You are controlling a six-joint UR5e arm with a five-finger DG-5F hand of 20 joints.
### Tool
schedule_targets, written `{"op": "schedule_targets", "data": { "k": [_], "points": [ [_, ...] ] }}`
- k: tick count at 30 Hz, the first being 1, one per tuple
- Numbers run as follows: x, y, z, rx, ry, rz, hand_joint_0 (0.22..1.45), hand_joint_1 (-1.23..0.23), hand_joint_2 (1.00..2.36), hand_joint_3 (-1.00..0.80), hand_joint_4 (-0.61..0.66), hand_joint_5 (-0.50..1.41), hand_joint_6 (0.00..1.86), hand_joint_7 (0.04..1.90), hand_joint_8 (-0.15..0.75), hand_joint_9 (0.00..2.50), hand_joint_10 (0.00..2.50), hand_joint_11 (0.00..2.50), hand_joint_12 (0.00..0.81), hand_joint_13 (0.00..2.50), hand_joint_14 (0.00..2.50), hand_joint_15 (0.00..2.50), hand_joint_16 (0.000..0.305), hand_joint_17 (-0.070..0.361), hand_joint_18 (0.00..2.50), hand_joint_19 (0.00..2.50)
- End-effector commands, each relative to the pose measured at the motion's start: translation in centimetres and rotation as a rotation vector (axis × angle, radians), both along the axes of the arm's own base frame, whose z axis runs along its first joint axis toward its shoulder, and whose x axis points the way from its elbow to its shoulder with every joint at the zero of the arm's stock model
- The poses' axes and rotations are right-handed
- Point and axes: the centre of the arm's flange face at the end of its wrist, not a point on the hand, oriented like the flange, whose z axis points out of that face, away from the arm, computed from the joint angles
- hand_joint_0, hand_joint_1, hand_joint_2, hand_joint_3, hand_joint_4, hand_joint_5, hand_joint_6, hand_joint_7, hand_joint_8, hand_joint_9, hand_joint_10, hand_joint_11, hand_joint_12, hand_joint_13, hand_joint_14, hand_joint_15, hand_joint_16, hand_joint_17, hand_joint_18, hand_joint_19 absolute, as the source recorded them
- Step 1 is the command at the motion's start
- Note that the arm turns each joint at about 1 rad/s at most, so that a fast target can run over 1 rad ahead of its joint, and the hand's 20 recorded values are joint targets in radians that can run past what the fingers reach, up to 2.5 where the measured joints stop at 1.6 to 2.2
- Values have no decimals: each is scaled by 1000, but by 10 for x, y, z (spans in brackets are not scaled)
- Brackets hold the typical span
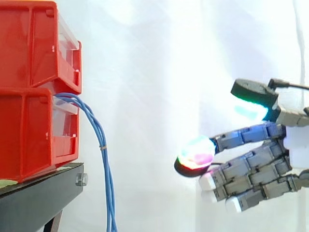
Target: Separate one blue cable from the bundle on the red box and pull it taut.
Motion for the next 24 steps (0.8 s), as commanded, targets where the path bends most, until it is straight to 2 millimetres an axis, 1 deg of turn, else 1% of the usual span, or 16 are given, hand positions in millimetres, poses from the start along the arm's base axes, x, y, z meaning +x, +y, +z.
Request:
{"op": "schedule_targets", "data": {
  "k": [1,2,3,5,7,8,10,12,13,24],
  "points": [
    [3,-1,-19,5,14,-1,524,-504,1005,-417,203,-205,502,693,273,512,0,33,414,340,7,197,59,132,277,424],
    [6,1,-24,17,2,4,525,-504,1006,-418,207,-204,502,692,273,512,2,32,413,341,7,201,59,132,278,427],
    [7,0,-25,26,-11,3,526,-505,1006,-417,207,-204,502,692,273,515,0,35,413,343,9,198,59,132,279,424],
    [14,0,-42,44,-38,3,525,-505,1006,-414,206,-203,502,694,272,520,0,44,412,346,8,206,59,132,281,423],
    [16,1,-52,41,-36,6,526,-505,1006,-416,207,-203,502,693,272,525,0,44,413,348,8,204,59,132,283,416],
    [17,1,-61,44,-35,6,526,-505,1006,-414,207,-203,502,692,272,530,2,40,413,349,7,200,59,132,283,417],
    [20,2,-70,44,-47,6,527,-505,1006,-416,207,-203,502,692,273,532,2,46,412,349,7,200,59,132,283,418],
    [23,4,-69,46,-70,8,528,-506,1006,-416,208,-202,502,692,276,539,1,48,412,350,8,197,58,131,282,416],
    [27,7,-65,38,-98,5,528,-506,1006,-416,209,-202,502,692,276,539,0,49,413,350,9,192,58,131,283,417],
    [39,10,-50,-72,-100,-14,531,-503,1006,-414,214,-199,502,694,276,553,0,54,411,358,8,195,58,131,285,415]
  ]
}}
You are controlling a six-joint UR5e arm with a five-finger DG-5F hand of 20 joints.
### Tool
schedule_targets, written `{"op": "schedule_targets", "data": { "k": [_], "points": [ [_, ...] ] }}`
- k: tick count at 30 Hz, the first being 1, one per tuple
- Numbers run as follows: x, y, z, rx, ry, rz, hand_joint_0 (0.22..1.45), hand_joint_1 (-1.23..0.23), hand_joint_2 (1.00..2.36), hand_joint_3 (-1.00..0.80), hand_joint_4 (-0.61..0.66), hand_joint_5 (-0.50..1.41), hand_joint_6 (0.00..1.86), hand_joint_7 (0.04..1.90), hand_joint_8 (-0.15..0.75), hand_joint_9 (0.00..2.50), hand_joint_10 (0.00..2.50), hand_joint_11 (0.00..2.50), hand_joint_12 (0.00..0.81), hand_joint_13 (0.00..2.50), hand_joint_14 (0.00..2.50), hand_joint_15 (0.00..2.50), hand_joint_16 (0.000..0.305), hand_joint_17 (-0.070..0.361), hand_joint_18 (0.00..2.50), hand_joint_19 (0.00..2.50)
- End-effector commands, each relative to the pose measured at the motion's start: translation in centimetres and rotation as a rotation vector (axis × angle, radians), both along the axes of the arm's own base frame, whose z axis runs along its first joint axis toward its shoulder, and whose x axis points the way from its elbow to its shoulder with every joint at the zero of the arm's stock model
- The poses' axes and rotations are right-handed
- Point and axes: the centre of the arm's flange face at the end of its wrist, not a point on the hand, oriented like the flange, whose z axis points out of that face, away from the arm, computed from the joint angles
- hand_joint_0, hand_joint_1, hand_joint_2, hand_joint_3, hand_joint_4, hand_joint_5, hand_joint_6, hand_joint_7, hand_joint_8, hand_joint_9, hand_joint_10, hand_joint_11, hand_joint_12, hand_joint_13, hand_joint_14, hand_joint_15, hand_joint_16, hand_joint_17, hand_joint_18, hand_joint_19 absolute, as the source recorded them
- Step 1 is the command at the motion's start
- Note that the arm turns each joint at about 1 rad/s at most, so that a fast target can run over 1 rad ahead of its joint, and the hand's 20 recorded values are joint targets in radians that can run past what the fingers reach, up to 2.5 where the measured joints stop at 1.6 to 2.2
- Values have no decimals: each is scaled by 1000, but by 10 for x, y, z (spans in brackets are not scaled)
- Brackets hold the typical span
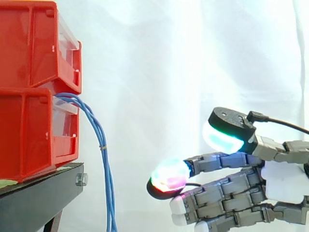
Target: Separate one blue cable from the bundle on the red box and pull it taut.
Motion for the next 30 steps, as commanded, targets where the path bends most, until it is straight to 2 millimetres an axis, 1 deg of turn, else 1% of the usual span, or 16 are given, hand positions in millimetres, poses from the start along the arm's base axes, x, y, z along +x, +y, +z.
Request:
{"op": "schedule_targets", "data": {
  "k": [1,2,4,5,6,7,10,12,15,22,23,24,26,28,29,30],
  "points": [
    [5,1,6,-41,-6,-8,532,-503,1006,-414,214,-199,502,695,275,554,0,54,411,358,7,195,58,131,285,408],
    [8,0,-1,-54,1,-14,532,-503,1005,-414,214,-199,502,692,275,556,0,55,411,359,7,195,58,130,284,410],
    [16,-1,-2,-46,-4,-15,532,-502,1006,-414,216,-198,502,695,274,557,0,61,411,363,8,204,58,130,284,409],
    [18,-2,-12,-39,3,-13,534,-501,1006,-415,215,-198,502,698,273,557,1,56,410,364,7,200,58,130,283,414],
    [27,-1,-15,-19,-4,-9,535,-501,1006,-415,215,-197,502,695,273,557,0,57,410,365,7,204,58,130,283,418],
    [31,0,-15,-7,-10,-5,535,-500,1006,-413,216,-197,502,697,273,557,0,62,409,365,7,198,58,130,283,409],
    [42,3,-26,47,12,23,536,-500,1006,-415,217,-196,502,698,272,562,0,57,409,365,8,204,58,130,283,414],
    [45,4,-25,56,27,28,536,-500,1007,-413,219,-195,502,701,273,562,1,65,409,366,9,204,58,130,285,415],
    [56,5,-21,60,22,36,538,-498,1006,-411,218,-194,502,703,274,565,0,60,407,370,8,202,58,130,285,418],
    [59,5,-21,49,9,35,541,-496,1006,-411,224,-188,502,728,275,577,3,81,408,384,8,213,58,130,299,429],
    [60,8,-29,51,15,38,541,-496,1007,-410,225,-186,502,738,273,579,3,90,408,389,8,218,58,131,300,431],
    [60,8,-29,51,15,38,542,-495,1006,-409,228,-183,502,745,274,590,3,100,411,402,9,227,58,131,307,439],
    [66,12,-39,58,-3,41,544,-495,1006,-409,233,-180,502,752,276,592,4,107,413,416,9,230,58,131,318,440],
    [74,16,-38,74,-21,44,539,-499,1006,-420,236,-177,502,756,277,598,4,107,414,418,9,231,59,132,326,445],
    [76,16,-42,81,-20,45,520,-498,1005,-439,237,-178,502,759,281,601,3,110,419,421,9,237,60,135,334,450],
    [77,18,-41,85,-26,50,492,-506,1000,-487,244,-178,502,766,287,603,4,118,428,430,9,251,62,141,346,468]
  ]
}}
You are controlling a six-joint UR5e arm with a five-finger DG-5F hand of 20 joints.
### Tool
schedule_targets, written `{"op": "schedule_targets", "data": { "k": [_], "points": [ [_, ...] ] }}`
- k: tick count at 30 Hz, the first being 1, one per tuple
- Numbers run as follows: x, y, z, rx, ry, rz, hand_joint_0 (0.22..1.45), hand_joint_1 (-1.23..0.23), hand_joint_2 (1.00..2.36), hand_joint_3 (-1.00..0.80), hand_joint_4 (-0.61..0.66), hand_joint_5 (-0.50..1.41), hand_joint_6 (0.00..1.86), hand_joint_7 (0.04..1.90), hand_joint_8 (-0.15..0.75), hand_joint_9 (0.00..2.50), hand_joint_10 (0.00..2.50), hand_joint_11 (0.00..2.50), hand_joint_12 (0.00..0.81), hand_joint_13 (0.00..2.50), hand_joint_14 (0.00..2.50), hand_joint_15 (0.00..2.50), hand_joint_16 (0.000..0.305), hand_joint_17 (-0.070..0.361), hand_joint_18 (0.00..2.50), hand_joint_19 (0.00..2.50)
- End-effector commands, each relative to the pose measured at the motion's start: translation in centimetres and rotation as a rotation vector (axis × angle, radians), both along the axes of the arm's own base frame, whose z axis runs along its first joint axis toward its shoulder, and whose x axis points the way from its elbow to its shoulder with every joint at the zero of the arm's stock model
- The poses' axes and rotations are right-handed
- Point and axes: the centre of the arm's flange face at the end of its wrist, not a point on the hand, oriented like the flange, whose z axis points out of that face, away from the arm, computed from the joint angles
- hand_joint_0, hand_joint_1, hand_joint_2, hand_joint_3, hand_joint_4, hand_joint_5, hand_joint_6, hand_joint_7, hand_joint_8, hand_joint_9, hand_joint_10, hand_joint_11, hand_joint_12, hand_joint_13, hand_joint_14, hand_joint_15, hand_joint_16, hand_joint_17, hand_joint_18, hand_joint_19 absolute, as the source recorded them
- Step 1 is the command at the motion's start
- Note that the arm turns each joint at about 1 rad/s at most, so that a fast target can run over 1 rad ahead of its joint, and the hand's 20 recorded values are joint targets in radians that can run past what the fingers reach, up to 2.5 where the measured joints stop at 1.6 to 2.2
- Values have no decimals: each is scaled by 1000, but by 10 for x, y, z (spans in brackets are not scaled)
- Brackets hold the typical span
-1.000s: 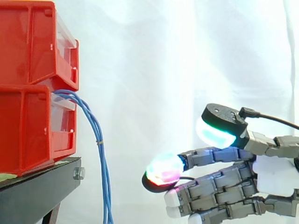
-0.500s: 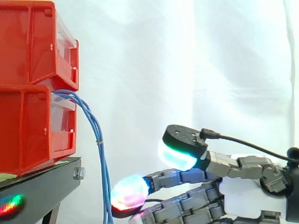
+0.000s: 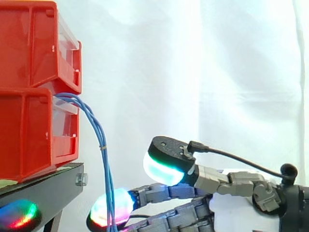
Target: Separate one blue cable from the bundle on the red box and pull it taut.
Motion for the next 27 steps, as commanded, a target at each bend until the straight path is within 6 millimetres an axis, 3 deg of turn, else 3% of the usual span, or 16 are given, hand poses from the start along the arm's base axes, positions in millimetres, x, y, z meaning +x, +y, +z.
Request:
{"op": "schedule_targets", "data": {
  "k": [1,7,17,27],
  "points": [
    [9,7,-1,24,-20,11,481,-511,1000,-500,245,-178,502,774,290,605,4,125,434,439,9,258,63,143,352,473],
    [13,21,4,29,-34,25,430,-576,1000,-500,294,-153,503,839,313,643,6,151,459,500,10,282,69,156,428,465],
    [13,28,4,38,-38,21,492,-698,1000,-500,289,-104,503,958,281,680,6,168,426,504,11,286,62,139,427,468],
    [13,40,5,45,-46,28,537,-711,1000,-500,243,-71,503,995,268,747,7,176,404,539,11,280,57,129,461,487]
  ]
}}
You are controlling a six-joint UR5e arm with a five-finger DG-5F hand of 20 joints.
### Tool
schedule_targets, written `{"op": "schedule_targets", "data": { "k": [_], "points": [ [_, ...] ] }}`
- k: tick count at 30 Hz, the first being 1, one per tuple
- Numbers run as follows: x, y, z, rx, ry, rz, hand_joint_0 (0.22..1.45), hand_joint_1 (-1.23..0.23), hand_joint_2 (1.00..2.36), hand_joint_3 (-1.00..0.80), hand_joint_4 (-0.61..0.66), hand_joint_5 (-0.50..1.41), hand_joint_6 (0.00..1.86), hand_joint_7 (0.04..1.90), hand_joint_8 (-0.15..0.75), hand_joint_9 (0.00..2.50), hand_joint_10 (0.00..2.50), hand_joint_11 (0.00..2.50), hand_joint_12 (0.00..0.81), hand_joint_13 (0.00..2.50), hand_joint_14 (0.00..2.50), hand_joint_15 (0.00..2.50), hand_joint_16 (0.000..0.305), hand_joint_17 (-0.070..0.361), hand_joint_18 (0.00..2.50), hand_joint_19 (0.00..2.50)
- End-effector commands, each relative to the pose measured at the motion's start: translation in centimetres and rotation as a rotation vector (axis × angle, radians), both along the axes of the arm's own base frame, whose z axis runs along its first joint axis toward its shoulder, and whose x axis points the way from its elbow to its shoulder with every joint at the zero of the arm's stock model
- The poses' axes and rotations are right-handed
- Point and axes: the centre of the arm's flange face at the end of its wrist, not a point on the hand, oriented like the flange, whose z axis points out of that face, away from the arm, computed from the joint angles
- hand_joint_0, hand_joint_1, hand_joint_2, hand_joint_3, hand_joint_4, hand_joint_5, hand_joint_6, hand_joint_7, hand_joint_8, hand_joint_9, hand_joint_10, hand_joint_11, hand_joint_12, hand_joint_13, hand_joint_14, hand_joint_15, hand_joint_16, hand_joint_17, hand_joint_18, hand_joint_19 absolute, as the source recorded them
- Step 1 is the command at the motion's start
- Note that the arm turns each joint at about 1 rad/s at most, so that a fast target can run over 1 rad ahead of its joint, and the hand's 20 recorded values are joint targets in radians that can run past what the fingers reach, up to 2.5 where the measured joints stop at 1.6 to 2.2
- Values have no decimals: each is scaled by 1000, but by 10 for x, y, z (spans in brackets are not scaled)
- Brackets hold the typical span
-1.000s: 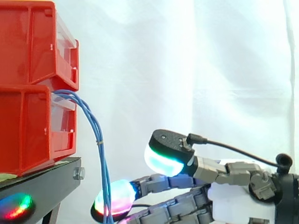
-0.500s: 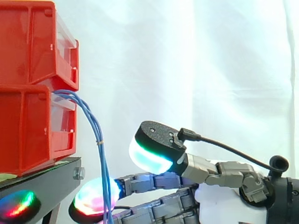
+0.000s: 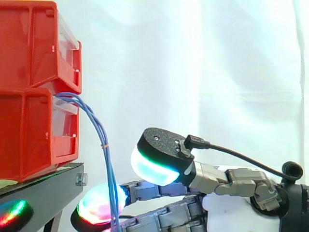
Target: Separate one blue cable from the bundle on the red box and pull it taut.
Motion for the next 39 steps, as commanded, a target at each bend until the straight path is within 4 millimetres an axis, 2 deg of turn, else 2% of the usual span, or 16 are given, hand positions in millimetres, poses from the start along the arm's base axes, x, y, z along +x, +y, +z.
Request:
{"op": "schedule_targets", "data": {
  "k": [1,11,14,16,18,27,32,39],
  "points": [
    [0,5,0,2,-5,6,538,-710,1000,-500,237,-70,503,996,267,748,7,171,404,540,11,291,57,129,462,487],
    [7,16,10,-7,-58,-17,528,-702,1000,-500,211,-64,503,976,263,783,6,155,407,581,12,303,57,128,499,504],
    [9,21,-2,-11,-53,-16,529,-701,1000,-500,212,-64,503,963,262,787,6,157,407,593,12,313,57,128,510,502],
    [19,25,-19,17,-87,-10,529,-700,1000,-500,213,-63,503,965,261,788,6,162,407,597,12,304,57,128,512,501],
    [23,26,-23,42,-109,-6,535,-699,1000,-500,203,-59,503,974,260,795,6,161,406,598,12,308,56,127,518,511],
    [23,29,-25,71,-111,1,559,-703,1000,-500,111,-37,503,1153,250,817,7,179,396,627,13,313,55,123,551,508],
    [22,28,-25,70,-106,2,561,-702,1000,-498,110,-36,503,1178,250,819,7,174,395,638,13,322,55,123,557,515],
    [15,21,-37,80,-90,1,570,-689,1001,-483,101,-29,502,1230,249,807,7,174,392,647,13,327,54,121,569,516]
  ]
}}
